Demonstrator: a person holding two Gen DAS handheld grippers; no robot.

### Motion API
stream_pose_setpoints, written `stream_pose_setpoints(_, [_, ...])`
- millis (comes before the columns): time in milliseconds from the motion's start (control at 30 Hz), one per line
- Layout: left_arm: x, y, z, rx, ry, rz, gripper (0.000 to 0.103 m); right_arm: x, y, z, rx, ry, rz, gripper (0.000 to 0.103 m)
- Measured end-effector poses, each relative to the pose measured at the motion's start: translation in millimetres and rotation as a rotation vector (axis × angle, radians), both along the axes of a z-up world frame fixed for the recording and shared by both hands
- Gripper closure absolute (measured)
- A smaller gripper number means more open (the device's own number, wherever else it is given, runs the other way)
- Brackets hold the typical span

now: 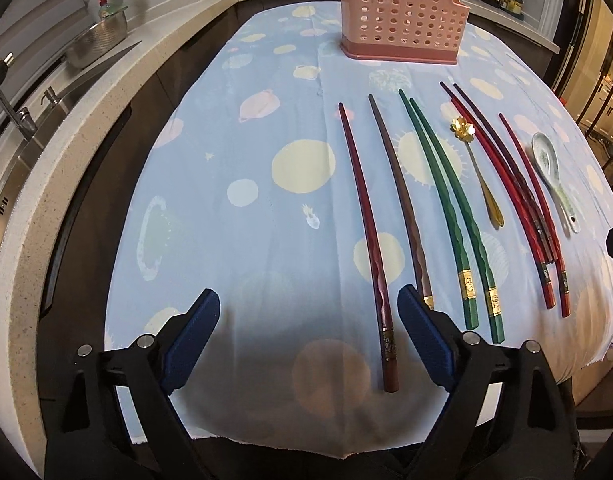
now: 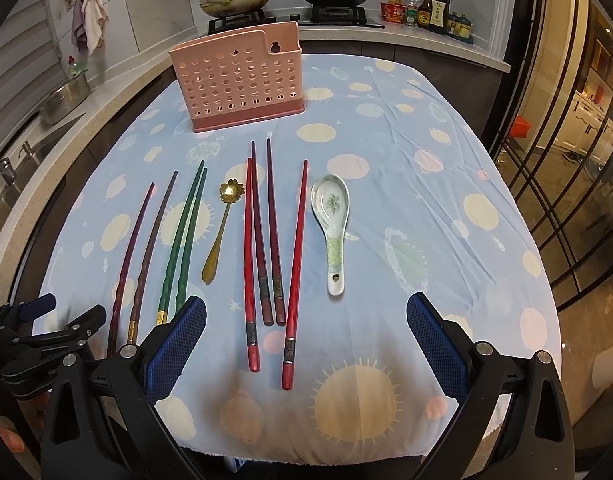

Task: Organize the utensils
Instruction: 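Lower the left tool and grasp the dark red chopstick, then grasp the white ceramic spoon handle with the right tool while the left holds the chopstick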

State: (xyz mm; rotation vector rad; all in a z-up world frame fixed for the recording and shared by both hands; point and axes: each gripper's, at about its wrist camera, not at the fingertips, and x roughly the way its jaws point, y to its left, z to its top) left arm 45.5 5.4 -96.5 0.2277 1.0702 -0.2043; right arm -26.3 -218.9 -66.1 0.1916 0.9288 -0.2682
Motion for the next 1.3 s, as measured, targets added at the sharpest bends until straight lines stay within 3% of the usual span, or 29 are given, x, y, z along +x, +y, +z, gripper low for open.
stream_pose_setpoints(133, [1, 0, -9, -0.004, 0.03, -0.014, 0.029, 3, 3, -2, 0.0, 0.008, 0.005, 0.007])
stream_pose_setpoints(300, [-1, -2, -12, -0.013, 0.033, -0.028, 0.029, 0, 7, 0, -0.008, 0.002, 0.011, 0.007])
stream_pose_setpoints(500, [-5, -4, -18, -0.023, 0.059, -0.044, 0.041, -5, 8, 4, -0.011, -0.01, 0.008, 0.007])
stream_pose_setpoints(600, [-7, -6, -17, -0.03, 0.061, -0.06, 0.051, -6, 7, 4, -0.008, -0.014, 0.007, 0.007])
stream_pose_setpoints(833, [-8, -7, -12, -0.056, 0.064, -0.077, 0.096, -6, 7, 6, -0.007, -0.021, 0.014, 0.007])
stream_pose_setpoints(1300, [9, -3, 14, -0.119, 0.023, -0.063, 0.096, 10, -9, -9, -0.03, -0.002, -0.008, 0.007])
